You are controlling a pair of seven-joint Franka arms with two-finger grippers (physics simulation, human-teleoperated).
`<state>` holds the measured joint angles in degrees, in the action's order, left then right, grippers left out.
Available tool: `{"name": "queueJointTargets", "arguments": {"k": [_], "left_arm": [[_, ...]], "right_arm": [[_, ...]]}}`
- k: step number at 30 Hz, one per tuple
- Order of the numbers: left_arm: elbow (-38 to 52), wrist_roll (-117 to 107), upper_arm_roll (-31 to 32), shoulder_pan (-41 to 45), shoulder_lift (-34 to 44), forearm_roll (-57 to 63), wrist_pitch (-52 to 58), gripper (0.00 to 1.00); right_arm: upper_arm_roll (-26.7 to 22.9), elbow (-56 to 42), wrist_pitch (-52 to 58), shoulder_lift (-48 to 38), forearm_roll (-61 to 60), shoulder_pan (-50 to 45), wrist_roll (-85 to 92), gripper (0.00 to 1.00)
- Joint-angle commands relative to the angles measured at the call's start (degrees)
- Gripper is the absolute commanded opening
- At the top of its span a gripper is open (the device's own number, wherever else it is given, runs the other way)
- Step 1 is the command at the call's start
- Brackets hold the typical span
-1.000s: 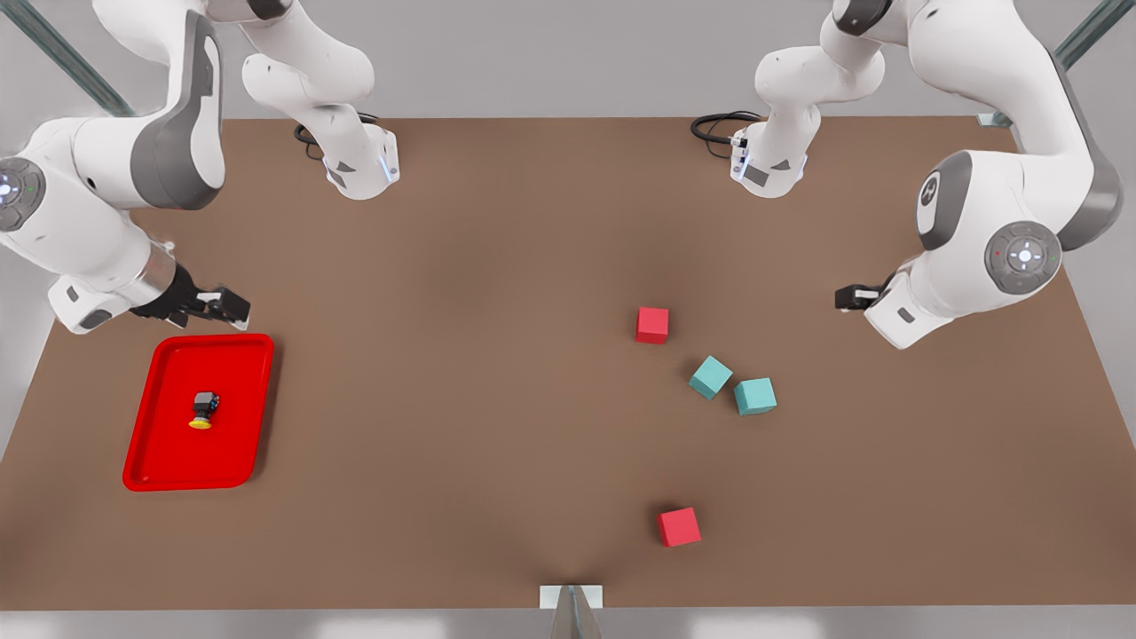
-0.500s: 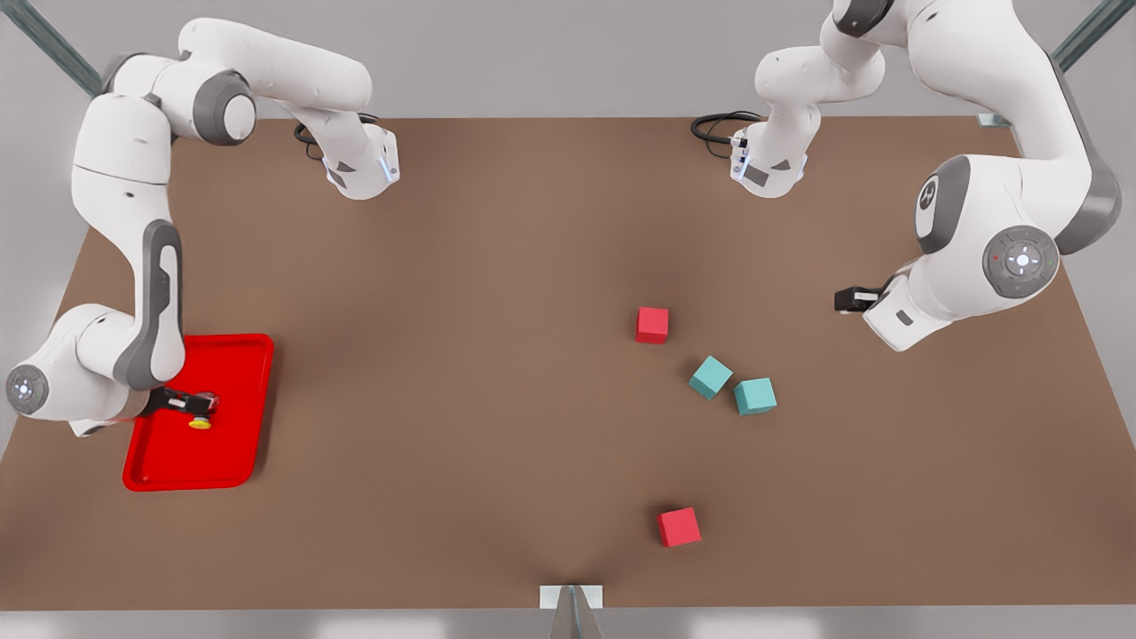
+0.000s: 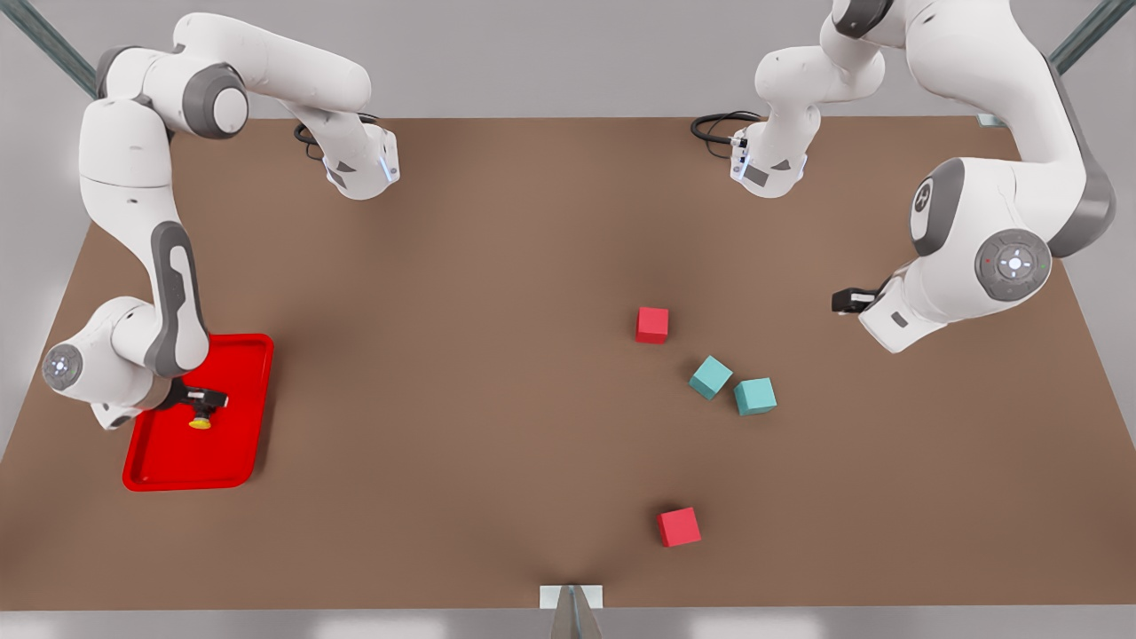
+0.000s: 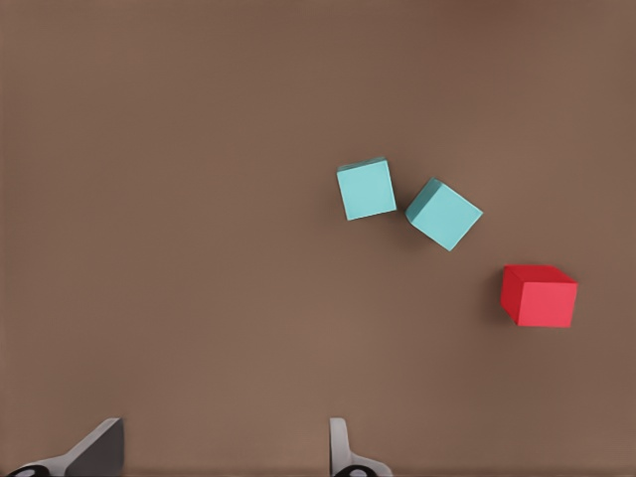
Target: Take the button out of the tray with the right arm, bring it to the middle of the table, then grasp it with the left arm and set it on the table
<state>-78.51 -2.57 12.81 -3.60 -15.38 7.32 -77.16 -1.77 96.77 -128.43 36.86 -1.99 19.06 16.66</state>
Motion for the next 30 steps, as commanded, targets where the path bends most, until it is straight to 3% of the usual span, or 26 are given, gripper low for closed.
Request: {"name": "queueJointTargets", "arguments": {"k": [1,30], "left_arm": [[0.02,0.20,0.03,0.00,0.09,0.15,-0.01,1.00],[-0.06,0.20,0.03,0.09,0.00,0.15,0.08,1.00]], "right_arm": [[0.01,0.26,-5.42,-0.20,1.37,0.45,11.11,1.00],[0.01,4.39,-17.03,2.08,1.81,0.89,11.99,1.00]]}}
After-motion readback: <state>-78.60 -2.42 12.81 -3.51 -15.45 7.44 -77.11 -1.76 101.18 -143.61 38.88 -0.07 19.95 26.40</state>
